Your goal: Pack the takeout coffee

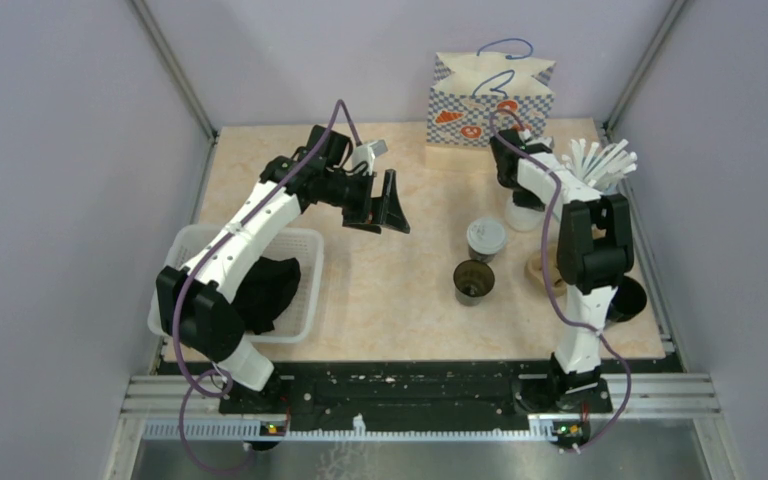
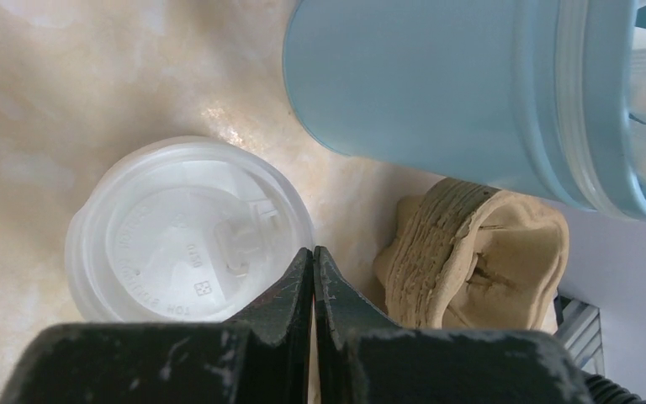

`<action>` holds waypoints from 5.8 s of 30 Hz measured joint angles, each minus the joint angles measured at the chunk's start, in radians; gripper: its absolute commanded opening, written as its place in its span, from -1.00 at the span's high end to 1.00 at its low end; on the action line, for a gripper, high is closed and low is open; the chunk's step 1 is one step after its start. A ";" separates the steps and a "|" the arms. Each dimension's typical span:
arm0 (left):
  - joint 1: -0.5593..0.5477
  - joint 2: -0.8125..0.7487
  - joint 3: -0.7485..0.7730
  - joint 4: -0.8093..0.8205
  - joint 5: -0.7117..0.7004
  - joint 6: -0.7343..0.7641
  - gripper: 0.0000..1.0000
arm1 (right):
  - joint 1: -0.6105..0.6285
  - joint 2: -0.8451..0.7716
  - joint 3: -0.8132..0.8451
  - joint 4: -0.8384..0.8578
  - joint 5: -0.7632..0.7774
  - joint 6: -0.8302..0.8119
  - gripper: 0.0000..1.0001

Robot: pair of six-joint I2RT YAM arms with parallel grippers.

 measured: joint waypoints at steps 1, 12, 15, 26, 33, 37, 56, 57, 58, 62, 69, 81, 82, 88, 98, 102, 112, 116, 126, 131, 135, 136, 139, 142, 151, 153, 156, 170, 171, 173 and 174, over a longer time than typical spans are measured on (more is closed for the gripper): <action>0.000 0.000 0.000 0.000 0.000 0.000 -0.96 | 0.000 0.000 0.005 -0.002 -0.005 0.003 1.00; -0.001 0.000 0.000 0.001 0.000 0.000 -0.96 | 0.000 -0.151 -0.033 0.036 -0.041 0.137 1.00; -0.001 0.000 0.000 0.001 0.000 0.000 -0.96 | -0.006 -0.223 -0.089 0.082 -0.051 0.168 1.00; -0.002 -0.003 0.000 0.002 0.001 -0.002 -0.96 | -0.093 -0.273 -0.185 0.150 -0.208 0.154 0.04; -0.005 -0.003 0.000 0.004 0.004 -0.002 -0.96 | -0.092 -0.223 -0.185 0.154 -0.241 0.114 0.24; -0.007 -0.003 0.000 0.004 0.004 -0.001 -0.96 | -0.092 -0.194 -0.185 0.153 -0.245 0.111 0.34; -0.009 -0.003 0.000 0.004 0.003 -0.001 -0.96 | -0.092 -0.167 -0.185 0.152 -0.240 0.111 0.90; -0.009 -0.003 0.000 0.004 0.003 -0.001 -0.96 | -0.092 -0.167 -0.185 0.152 -0.239 0.111 0.91; -0.009 -0.003 0.000 0.004 0.003 -0.001 -0.96 | -0.091 -0.167 -0.183 0.151 -0.239 0.111 0.94; -0.009 -0.003 0.000 0.004 0.002 -0.001 -0.96 | -0.084 -0.167 -0.166 0.130 -0.233 0.111 1.00; -0.009 -0.003 0.000 0.004 -0.008 -0.006 -0.96 | -0.062 -0.198 -0.153 0.103 -0.224 0.101 1.00; -0.015 -0.005 0.040 0.058 -0.023 -0.217 -0.93 | 0.000 -0.629 -0.136 0.165 -0.383 -0.102 1.00; -0.021 0.000 0.072 0.056 -0.028 -0.244 -0.88 | 0.027 -0.665 -0.129 0.168 -0.414 -0.119 1.00; -0.087 0.097 0.392 0.007 -0.165 -0.312 -0.61 | 0.324 -0.737 -0.073 0.163 -0.479 -0.150 1.00; -0.196 0.171 0.507 -0.226 -0.492 -0.278 -0.11 | 0.531 -0.687 -0.073 0.125 -0.462 -0.114 1.00; -0.205 0.172 0.489 -0.253 -0.534 -0.270 0.09 | 0.550 -0.678 -0.073 0.120 -0.455 -0.106 1.00; -0.204 0.171 0.467 -0.270 -0.581 -0.253 0.48 | 0.586 -0.656 -0.072 0.099 -0.429 -0.105 1.00; -0.205 0.171 0.457 -0.274 -0.581 -0.247 0.80 | 0.595 -0.655 -0.071 0.095 -0.422 -0.105 1.00; -0.181 0.153 0.448 -0.257 -0.505 -0.225 1.00 | 0.586 -0.633 0.061 -0.010 -0.466 -0.062 -0.57; -0.035 0.027 0.234 -0.047 -0.190 -0.293 1.00 | 0.364 -0.727 0.069 -0.019 -0.809 0.005 -0.97; 0.109 -0.150 -0.153 0.500 0.112 -0.626 0.94 | 0.071 -0.915 -0.117 0.148 -1.168 0.145 -0.97; 0.122 -0.173 -0.233 0.671 0.164 -0.742 0.94 | 0.047 -0.967 -0.185 0.234 -1.263 0.201 -0.97; 0.113 -0.167 -0.366 1.138 0.285 -1.080 0.96 | 0.045 -1.037 -0.319 0.486 -1.471 0.360 -0.98; 0.101 -0.134 -0.392 1.451 0.347 -1.309 0.98 | 0.054 -1.027 -0.357 0.699 -1.569 0.488 -0.98; 0.072 -0.053 -0.375 1.987 0.394 -1.669 0.99 | 0.180 -0.871 -0.333 0.954 -1.587 0.621 -0.98; 0.069 -0.038 -0.369 2.027 0.394 -1.696 0.99 | 0.210 -0.843 -0.309 0.988 -1.580 0.636 -0.98; 0.068 -0.027 -0.369 2.053 0.394 -1.720 0.99 | 0.233 -0.820 -0.282 1.030 -1.573 0.649 -0.98; 0.067 -0.020 -0.369 2.104 0.396 -1.743 0.99 | 0.274 -0.748 -0.246 1.125 -1.548 0.658 -0.98; 0.067 -0.020 -0.369 2.104 0.397 -1.743 0.99 | 0.277 -0.743 -0.242 1.127 -1.548 0.660 -0.98; 0.067 -0.020 -0.369 2.109 0.397 -1.743 1.00 | 0.285 -0.735 -0.241 1.139 -1.548 0.664 -0.98; 0.067 -0.020 -0.369 2.111 0.397 -1.743 1.00 | 0.289 -0.733 -0.241 1.144 -1.548 0.665 -0.98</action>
